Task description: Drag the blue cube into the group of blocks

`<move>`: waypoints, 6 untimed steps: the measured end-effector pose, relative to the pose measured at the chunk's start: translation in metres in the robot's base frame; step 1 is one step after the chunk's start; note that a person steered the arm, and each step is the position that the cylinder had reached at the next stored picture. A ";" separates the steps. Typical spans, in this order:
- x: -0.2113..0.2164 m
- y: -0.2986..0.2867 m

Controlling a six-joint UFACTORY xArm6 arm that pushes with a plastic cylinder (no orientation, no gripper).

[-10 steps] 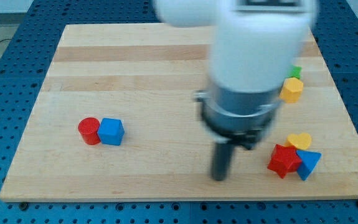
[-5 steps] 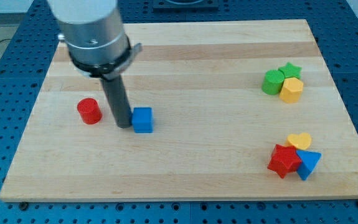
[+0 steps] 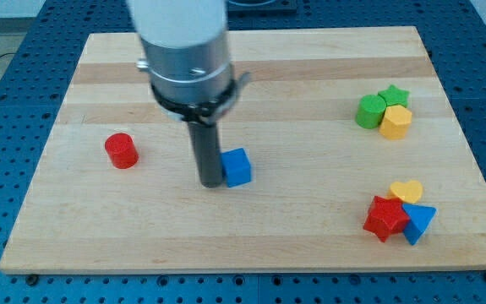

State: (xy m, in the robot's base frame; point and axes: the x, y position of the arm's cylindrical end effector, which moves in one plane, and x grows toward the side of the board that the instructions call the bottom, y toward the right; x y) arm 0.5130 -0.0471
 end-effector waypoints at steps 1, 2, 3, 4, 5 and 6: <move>-0.001 -0.013; -0.008 -0.021; -0.010 0.029; -0.010 0.087; -0.010 0.075; -0.021 0.037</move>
State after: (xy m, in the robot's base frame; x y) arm 0.4920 -0.0098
